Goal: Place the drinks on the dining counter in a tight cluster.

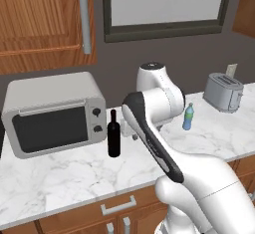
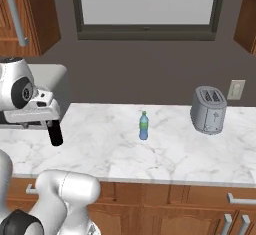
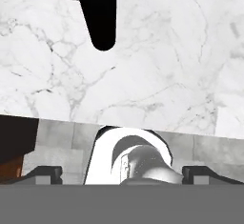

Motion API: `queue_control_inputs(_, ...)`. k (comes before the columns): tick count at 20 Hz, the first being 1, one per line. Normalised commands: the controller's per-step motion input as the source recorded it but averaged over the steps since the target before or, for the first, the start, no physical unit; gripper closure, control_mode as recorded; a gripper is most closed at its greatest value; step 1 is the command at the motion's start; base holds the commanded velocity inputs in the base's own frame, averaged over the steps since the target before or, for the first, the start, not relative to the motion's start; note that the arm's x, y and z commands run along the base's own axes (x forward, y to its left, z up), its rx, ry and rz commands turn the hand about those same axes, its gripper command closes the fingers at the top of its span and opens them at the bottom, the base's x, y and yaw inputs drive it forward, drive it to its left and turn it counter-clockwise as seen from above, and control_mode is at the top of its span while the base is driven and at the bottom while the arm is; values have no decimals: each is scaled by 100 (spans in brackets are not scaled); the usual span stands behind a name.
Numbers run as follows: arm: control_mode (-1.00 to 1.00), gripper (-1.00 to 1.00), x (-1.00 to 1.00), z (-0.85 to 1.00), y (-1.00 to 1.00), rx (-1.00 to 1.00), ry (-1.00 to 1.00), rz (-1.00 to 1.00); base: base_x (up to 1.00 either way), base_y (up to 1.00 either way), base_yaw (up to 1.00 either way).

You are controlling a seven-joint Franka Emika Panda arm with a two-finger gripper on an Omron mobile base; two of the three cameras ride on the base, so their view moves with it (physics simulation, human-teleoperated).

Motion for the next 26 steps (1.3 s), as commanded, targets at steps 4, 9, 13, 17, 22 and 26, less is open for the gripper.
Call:
queue_control_inputs(4,-100,-100,5,-23,30,10,-12,43,0,0,0)
queue_control_inputs(9,-100,-100,31,-2,0,2,-2,23,0,0,0)
queue_control_inputs(13,-100,-100,46,0,-17,0,0,9,0,0,0)
queue_control_inputs(17,-100,-100,69,0,-29,12,0,11,0,0,0)
queue_control_inputs(22,-100,-100,59,0,-14,19,0,8,0,0,0)
queue_control_inputs(26,-100,-100,18,0,0,25,-7,17,0,0,0)
